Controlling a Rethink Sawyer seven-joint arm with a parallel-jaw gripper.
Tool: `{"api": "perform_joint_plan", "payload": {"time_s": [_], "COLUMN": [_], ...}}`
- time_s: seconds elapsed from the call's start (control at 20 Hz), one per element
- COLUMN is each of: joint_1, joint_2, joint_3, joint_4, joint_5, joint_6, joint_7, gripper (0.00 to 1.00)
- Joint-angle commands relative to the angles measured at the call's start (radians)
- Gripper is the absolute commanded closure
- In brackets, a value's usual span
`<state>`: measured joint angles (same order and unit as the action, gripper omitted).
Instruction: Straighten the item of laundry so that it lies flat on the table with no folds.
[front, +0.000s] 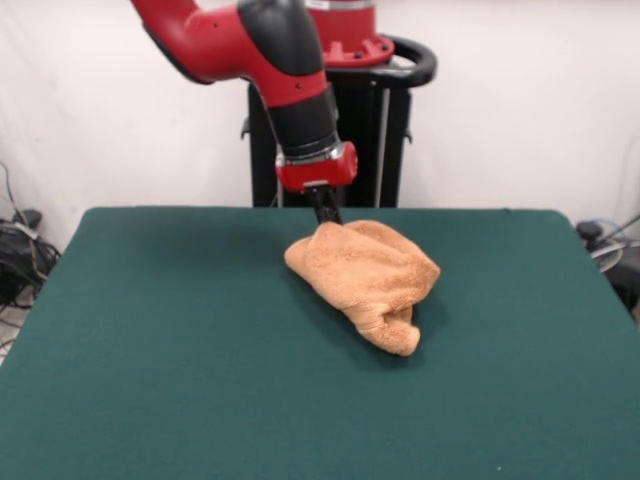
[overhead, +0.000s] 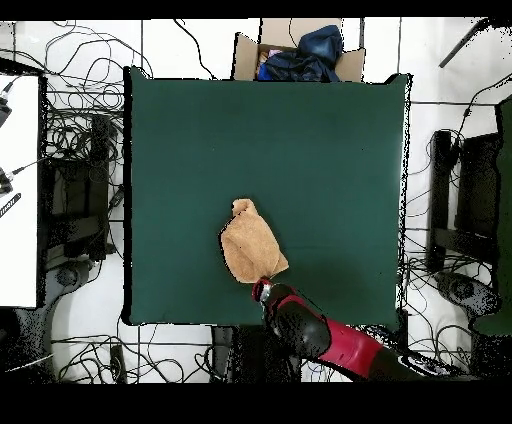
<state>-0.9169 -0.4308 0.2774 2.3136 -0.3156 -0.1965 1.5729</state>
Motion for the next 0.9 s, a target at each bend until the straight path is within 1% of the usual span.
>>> {"api": "perform_joint_plan", "payload": {"time_s": [0.05,0.25,0.75,0.8,0.9], "joint_1": [0.004,-0.017,-0.026,-0.027,-0.029], "joint_2": [0.059,0.074,0.084,0.085,0.087], "joint_3": [0.084,0.099,0.106,0.107,0.108], "joint_4": [-0.067,-0.06,-0.057,-0.058,-0.056], "joint_5": [0.097,0.095,0.094,0.093,0.097], "joint_6": [0.0,0.002,0.003,0.006,0.012], "joint_7": [0.266,0.258,0.25,0.248,0.249], "gripper": [1.0,1.0,1.0,0.0,0.0]}}
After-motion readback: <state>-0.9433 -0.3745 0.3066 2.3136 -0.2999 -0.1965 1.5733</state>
